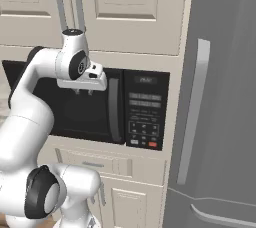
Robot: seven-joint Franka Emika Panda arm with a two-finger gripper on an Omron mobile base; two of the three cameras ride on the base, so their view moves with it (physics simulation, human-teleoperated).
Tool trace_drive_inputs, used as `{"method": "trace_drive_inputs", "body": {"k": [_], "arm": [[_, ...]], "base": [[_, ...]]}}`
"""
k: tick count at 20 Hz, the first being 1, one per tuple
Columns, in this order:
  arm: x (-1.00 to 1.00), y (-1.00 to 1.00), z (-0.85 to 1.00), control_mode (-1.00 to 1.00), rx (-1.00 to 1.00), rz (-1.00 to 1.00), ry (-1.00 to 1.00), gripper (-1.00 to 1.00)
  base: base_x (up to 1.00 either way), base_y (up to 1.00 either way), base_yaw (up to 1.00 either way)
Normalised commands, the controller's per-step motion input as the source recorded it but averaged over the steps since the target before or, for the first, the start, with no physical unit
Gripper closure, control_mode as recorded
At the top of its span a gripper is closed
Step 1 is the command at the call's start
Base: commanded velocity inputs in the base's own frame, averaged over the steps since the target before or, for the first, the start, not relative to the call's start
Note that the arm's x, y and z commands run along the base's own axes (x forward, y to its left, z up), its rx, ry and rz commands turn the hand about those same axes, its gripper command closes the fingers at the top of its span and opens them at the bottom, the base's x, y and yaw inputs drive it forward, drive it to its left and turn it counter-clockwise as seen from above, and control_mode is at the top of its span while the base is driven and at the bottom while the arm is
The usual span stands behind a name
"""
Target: Place the sponge inside the microwave to prepare for sanitizing.
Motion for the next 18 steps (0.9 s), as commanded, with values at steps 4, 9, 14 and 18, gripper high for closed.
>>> {"method": "trace_drive_inputs", "body": {"k": [4, 9, 14, 18], "arm": [[0.00, 0.00, 0.00, 1.00, 0.00, 0.00, 0.00, -1.00], [0.00, 0.00, 0.00, 1.00, 0.00, 0.00, 0.00, -1.00], [0.00, 0.00, 0.00, 1.00, 0.00, 0.00, 0.00, -1.00], [0.00, 0.00, 0.00, 1.00, 0.00, 0.00, 0.00, -1.00]], "base": [[0.00, 0.00, 0.00], [-0.07, 0.00, 0.00], [-0.52, 0.00, -0.11], [-0.71, 0.01, -0.17]]}}
